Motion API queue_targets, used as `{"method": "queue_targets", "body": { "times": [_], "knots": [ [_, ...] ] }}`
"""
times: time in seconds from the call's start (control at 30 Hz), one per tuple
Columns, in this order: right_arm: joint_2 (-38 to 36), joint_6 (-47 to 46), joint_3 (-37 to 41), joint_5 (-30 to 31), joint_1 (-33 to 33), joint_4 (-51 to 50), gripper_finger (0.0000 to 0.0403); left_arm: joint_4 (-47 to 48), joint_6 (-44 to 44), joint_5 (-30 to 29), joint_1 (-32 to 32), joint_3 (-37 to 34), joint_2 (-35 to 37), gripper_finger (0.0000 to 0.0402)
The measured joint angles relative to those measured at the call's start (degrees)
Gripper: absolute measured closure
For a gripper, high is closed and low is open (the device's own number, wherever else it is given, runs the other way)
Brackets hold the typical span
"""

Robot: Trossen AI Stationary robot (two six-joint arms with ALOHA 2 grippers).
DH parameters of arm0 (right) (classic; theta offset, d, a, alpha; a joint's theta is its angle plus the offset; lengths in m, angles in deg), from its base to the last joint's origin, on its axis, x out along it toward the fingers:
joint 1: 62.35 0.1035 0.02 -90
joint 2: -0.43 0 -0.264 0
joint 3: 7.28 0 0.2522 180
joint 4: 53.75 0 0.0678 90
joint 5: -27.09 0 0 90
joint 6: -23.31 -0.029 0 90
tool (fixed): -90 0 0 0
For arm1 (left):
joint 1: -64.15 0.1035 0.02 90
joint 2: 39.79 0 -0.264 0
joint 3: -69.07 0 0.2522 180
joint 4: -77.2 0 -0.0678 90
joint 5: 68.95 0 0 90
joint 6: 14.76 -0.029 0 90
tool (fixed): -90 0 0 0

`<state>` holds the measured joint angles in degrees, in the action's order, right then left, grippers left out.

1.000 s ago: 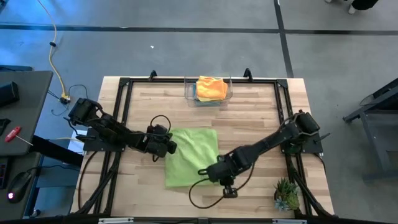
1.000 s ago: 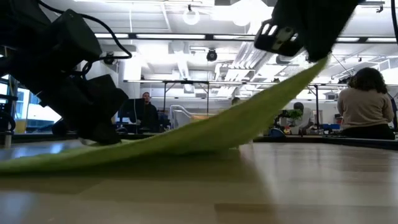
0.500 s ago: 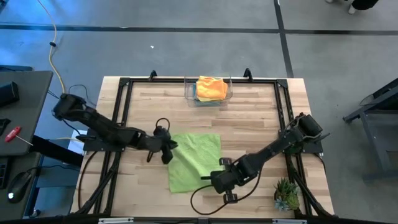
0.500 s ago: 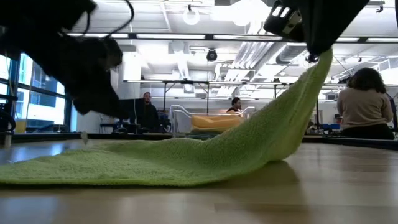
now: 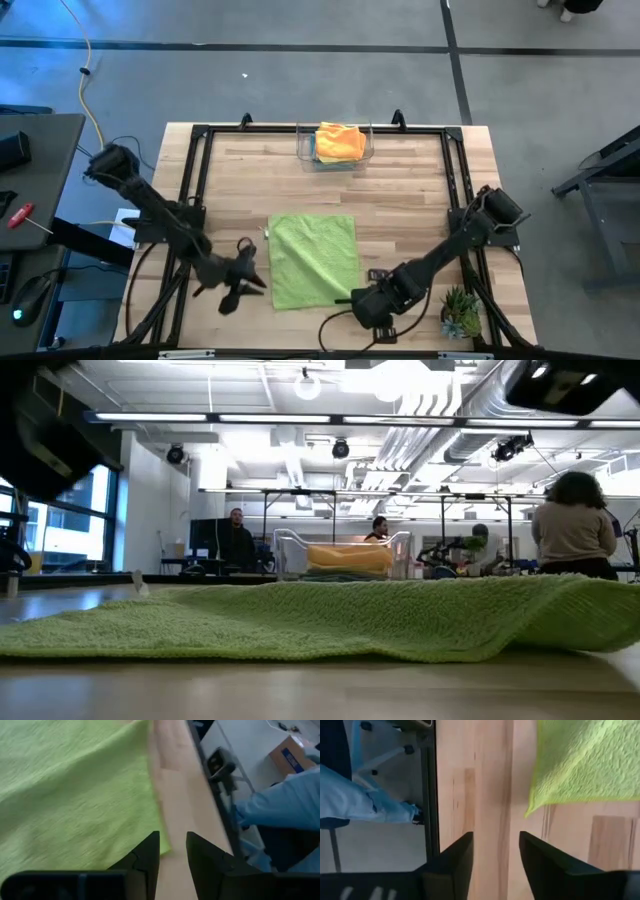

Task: Fold microfiber towels
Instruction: Fold the green towel

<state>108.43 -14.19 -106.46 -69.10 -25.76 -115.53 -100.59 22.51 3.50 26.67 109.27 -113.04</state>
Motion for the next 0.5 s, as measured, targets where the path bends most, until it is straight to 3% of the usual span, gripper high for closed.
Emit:
{"method": "queue_targets", "body": {
  "times": [0.17,0.5],
  "knots": [
    [0.00,-1.27,0.00,0.83,1.19,-0.57,0.0238,3.20,-1.40,-3.01,-4.23,7.35,-7.93,0.0307],
    [0.00,-1.22,0.00,-0.53,1.58,-1.45,0.0237,10.72,-9.39,-2.57,-4.11,21.01,-23.43,0.0242]
  ]
}}
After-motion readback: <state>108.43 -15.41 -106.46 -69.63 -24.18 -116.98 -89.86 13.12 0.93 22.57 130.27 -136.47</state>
